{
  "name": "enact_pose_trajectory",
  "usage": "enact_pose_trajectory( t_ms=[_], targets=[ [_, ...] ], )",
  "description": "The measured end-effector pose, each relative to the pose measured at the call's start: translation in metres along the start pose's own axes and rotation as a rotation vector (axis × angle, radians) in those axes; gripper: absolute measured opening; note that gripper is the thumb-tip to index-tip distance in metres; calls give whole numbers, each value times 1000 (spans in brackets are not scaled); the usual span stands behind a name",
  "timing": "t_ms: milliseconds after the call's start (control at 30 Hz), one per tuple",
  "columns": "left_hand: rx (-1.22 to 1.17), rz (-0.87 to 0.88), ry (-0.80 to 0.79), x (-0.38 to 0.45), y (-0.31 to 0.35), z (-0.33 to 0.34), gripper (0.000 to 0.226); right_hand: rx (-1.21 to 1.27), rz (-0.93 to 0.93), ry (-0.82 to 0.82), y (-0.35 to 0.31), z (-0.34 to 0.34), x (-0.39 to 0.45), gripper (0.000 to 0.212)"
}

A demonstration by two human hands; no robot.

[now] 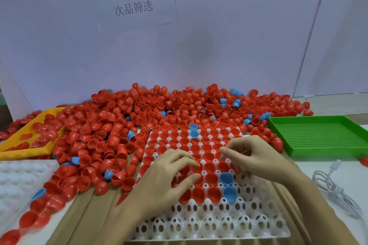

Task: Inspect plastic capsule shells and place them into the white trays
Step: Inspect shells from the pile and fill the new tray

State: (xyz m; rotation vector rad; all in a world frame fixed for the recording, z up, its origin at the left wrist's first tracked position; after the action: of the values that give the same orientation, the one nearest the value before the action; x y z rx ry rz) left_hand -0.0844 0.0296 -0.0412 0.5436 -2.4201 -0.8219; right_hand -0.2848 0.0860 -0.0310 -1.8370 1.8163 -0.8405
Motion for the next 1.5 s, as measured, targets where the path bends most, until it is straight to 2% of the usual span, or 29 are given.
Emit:
enact_pose_trajectory(
  t_ms=[67,167,300,367,467,533,667,800,867,1167,1233,1300,1400,1500],
  targets=[
    [73,-17,-70,-1,-6,9,46,-6,1,73,-4,-2,2,33],
    [81,-38,-80,-1,-9,10,45,-8,24,143,-8,-5,2,36],
    [-95,-77,-115,3,-9,1,40,7,40,233,-11,-10,0,39],
    [-184,-103,-74,14,-10,-17,36,7,23,276,-13,-12,0,40],
    [-141,-113,45,51,-19,-52,16,-24,-9,323,-11,-12,2,41],
    [-110,-154,102,83,-36,-70,12,-62,-18,332,-8,-12,3,41],
    [65,-244,102,145,-79,-79,15,-65,-27,385,2,-15,5,42],
    [599,-319,-154,188,-116,-73,29,-70,-38,412,4,-14,9,42],
    [654,-357,-214,196,-129,-70,31,-64,-45,419,4,-16,10,42],
    [469,-388,-113,189,-151,-62,27,-28,-49,443,0,-23,6,41],
    [501,-350,-30,187,-146,-70,20,-16,-31,440,0,-24,4,41],
    [446,-301,140,181,-139,-86,15,-8,-12,439,0,-26,1,41],
    [105,-247,401,161,-123,-114,11,1,1,443,-1,-29,-2,41],
    [-304,-235,529,128,-97,-121,8,28,-1,458,-4,-31,-2,41]
  ],
)
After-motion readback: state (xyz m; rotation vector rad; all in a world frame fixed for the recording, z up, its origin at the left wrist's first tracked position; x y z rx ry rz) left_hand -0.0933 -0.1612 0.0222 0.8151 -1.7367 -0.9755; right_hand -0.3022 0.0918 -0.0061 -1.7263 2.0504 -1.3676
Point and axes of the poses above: each hand's wrist, its own x-axis towards the middle knuckle, its own z-axis out of the palm, y = z × x, the point moved 9 cm from there along x, towards the middle knuckle, and after that the axes turned 15 degrees about -x, right-handed, at the moved point
